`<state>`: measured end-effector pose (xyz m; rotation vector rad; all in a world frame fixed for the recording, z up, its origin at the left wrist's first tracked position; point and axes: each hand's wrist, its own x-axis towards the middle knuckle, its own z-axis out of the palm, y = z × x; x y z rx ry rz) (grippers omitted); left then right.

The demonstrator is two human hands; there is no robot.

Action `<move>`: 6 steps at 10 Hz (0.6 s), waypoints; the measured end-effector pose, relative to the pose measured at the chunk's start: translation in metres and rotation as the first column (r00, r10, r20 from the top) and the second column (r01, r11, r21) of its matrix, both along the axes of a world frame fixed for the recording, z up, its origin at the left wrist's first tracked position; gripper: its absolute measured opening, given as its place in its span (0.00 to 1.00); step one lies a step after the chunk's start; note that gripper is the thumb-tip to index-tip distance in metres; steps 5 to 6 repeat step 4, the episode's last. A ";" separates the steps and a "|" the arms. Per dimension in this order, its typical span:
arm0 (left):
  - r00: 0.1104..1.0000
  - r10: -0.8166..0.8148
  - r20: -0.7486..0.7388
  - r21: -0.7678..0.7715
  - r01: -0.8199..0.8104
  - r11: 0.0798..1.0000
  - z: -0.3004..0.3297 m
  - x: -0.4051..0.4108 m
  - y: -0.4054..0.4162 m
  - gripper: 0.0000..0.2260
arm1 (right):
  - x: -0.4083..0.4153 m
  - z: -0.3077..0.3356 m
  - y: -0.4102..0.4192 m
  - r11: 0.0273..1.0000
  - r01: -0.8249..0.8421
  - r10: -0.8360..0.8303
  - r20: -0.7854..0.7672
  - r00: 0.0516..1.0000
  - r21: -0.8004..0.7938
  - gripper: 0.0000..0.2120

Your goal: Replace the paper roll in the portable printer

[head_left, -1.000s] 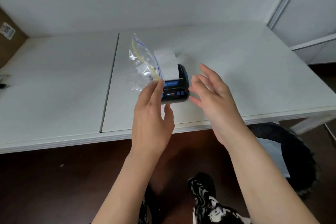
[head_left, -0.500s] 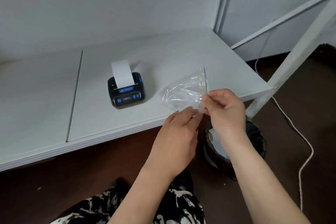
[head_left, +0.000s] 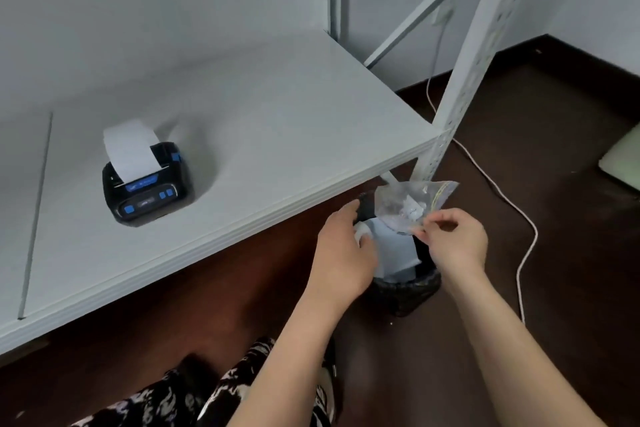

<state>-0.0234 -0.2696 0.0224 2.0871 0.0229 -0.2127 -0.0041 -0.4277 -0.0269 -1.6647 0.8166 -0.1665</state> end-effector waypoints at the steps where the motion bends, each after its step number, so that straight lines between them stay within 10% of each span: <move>1: 0.984 0.017 -0.177 -0.080 -0.031 0.996 -0.020 0.010 -0.014 0.24 | 0.004 -0.025 -0.009 1.000 -0.005 0.008 -0.091 0.996 0.028 0.05; 6: 0.960 0.114 -0.255 -0.156 -0.157 0.975 -0.049 0.029 -0.013 0.25 | 0.012 -0.057 -0.001 0.969 -0.247 0.231 -0.370 0.900 0.006 0.16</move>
